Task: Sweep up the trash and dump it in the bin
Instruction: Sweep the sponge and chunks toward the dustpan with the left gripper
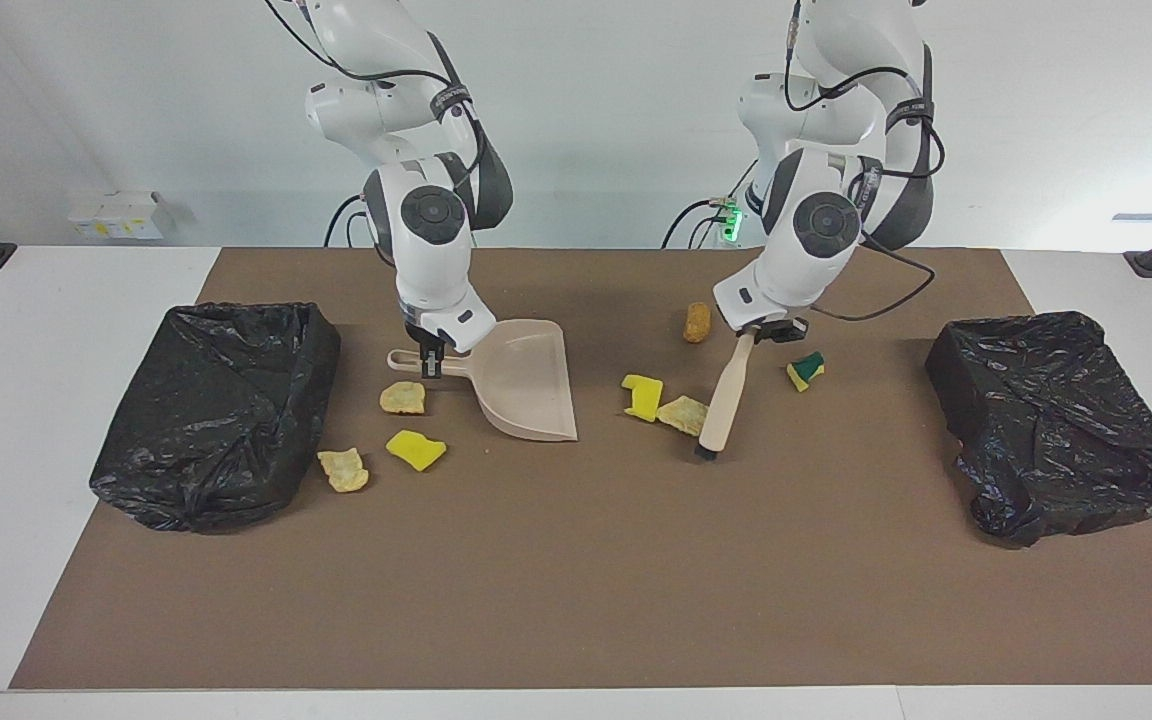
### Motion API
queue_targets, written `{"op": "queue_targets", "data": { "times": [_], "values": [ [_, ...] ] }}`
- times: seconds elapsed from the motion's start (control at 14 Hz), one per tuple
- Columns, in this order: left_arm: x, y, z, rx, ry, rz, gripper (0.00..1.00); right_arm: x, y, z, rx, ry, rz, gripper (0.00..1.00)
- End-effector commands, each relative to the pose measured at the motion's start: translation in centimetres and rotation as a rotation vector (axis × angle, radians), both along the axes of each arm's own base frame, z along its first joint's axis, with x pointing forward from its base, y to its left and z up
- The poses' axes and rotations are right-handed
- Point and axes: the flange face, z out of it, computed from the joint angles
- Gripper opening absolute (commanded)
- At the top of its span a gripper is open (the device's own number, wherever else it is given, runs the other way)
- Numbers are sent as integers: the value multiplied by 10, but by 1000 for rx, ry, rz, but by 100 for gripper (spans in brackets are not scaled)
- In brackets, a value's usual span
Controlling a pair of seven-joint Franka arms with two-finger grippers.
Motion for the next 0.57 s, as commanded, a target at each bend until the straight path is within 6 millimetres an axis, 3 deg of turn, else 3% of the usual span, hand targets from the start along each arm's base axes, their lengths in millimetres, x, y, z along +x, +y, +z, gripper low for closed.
{"op": "queue_targets", "data": {
  "times": [0.0, 0.22, 0.5],
  "values": [
    [-15, 26, 34, -11, 17, 57, 0, -9, 0, 2, -4, -11, -6, 0],
    [-26, 54, 43, 66, 62, 218, 0, -9, 0, 3, -4, -11, -7, 0],
    [-57, 74, 27, 249, 2, 447, 0, -9, 0, 2, -4, -11, -6, 0]
  ]
}}
